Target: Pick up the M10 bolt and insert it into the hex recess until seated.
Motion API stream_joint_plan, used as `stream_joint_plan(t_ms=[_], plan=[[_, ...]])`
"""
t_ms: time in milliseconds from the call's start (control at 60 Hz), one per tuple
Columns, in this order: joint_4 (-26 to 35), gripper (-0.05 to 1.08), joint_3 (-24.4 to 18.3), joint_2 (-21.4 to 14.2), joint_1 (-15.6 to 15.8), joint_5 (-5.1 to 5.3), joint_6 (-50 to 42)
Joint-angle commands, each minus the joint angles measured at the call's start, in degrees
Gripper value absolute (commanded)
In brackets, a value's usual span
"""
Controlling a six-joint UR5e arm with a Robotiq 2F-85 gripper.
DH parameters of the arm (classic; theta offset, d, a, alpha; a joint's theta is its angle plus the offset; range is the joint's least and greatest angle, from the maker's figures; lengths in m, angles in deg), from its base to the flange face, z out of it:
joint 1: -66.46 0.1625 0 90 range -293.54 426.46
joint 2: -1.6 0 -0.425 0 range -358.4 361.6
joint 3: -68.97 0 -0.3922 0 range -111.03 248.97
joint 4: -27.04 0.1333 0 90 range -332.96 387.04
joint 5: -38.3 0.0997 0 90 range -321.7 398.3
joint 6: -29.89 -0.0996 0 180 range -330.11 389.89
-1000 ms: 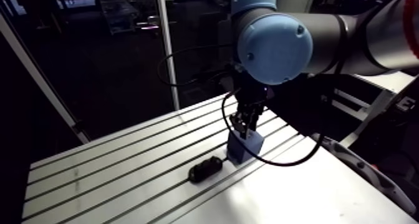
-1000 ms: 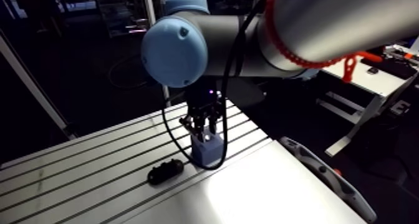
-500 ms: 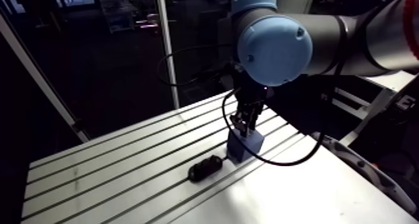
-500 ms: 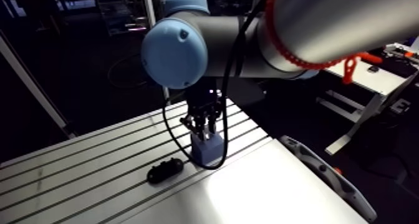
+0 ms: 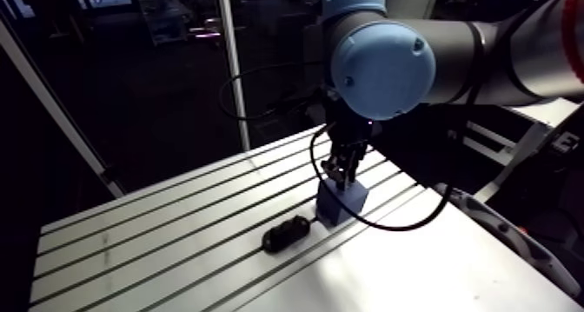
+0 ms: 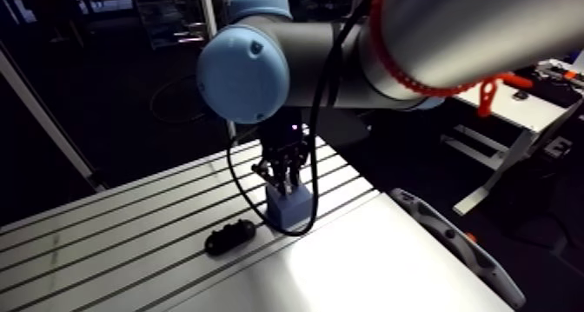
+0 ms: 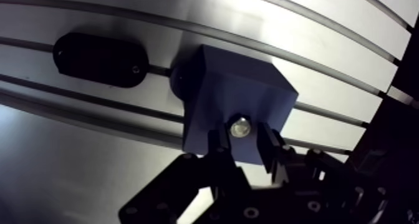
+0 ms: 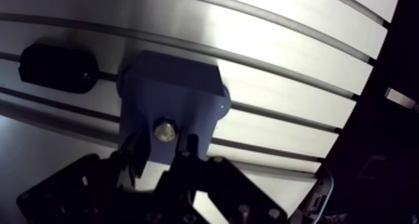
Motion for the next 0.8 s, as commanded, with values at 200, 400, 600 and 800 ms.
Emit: stream_joint_plan(t_ms=[200,400,600,800], plan=[[0.0,0.64,0.1,0.2,0.0,0.07,0.2],[0.0,0.66,0.1,0.2,0.0,-0.01,0.2],[0.0,0.68,0.1,0.2,0.0,-0.02,0.2],[0.0,0.68,0.1,0.2,0.0,-0.03,0.2]])
